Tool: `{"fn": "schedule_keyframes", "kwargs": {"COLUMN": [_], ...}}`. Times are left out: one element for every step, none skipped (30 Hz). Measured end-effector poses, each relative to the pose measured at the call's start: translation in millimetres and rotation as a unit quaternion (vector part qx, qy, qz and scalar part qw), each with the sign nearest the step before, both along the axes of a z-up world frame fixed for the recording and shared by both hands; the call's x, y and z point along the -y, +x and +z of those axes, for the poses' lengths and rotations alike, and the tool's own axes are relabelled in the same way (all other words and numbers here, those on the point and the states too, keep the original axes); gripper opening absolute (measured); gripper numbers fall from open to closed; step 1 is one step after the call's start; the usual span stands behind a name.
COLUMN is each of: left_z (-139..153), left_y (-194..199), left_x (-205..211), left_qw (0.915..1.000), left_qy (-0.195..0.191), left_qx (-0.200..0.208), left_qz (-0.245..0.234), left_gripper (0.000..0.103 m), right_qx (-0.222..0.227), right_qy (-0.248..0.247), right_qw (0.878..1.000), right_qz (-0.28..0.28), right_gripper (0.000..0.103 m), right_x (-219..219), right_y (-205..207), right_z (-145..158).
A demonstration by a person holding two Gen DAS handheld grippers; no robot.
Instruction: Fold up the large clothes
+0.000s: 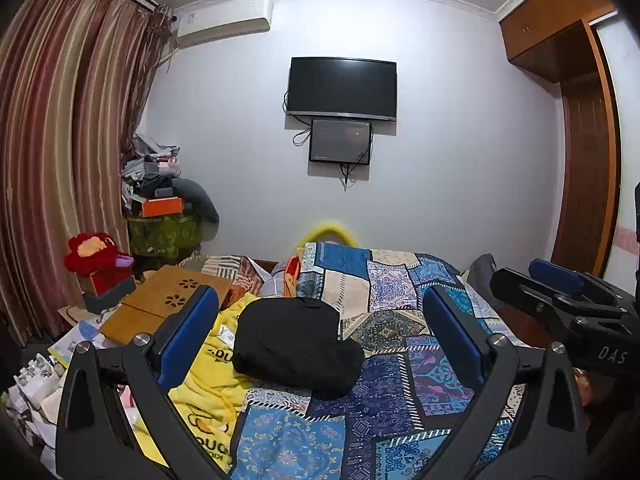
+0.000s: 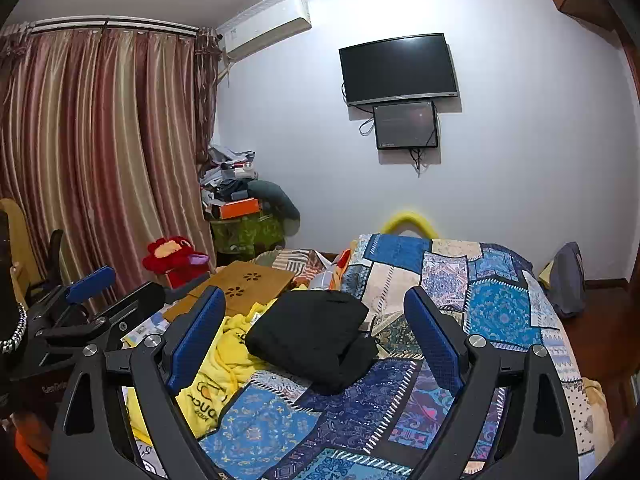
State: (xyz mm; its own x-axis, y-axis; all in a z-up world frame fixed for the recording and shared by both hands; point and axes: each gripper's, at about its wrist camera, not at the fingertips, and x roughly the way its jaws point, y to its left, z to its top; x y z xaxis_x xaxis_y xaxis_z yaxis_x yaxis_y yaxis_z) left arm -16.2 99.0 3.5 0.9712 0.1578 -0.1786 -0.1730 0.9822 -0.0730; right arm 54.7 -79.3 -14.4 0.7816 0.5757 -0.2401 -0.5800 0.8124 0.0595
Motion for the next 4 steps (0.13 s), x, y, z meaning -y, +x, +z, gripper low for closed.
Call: {"fn": "schedule_keyframes", "kwargs": {"left_z": [0.0,-0.1,-0.1,-0.4], "left_y": [0.0,0.0,0.2,0.4], "left_x": [0.8,1.2,1.5,1.5], "left_qw": [1.0000,1.0000,1.0000,1.0000], "left_qy": [0.001,0.001,0.001,0.001], "left_qx": [0.000,0.000,0.000,-0.001], "left_qz": [-0.001,-0.001,0.000,0.000], "left_gripper": [0.103,0.103,0.103,0.103], "right_qx": [-0.001,-0.001,-0.002,-0.002], "right_qy": [0.000,0.000,0.000,0.001], "right_qw": [1.000,1.000,1.000,1.000], "right_qz": [0.000,-0.001,-0.002,-0.002], "right_gripper": [0.089,0.089,0.089,0.089], "right_x": [0.0,0.2,0.5,0.6], "right_y": [0.4,0.7,1.0,1.3], "right_z": [-0.1,0.1,0.0,-0.1]}}
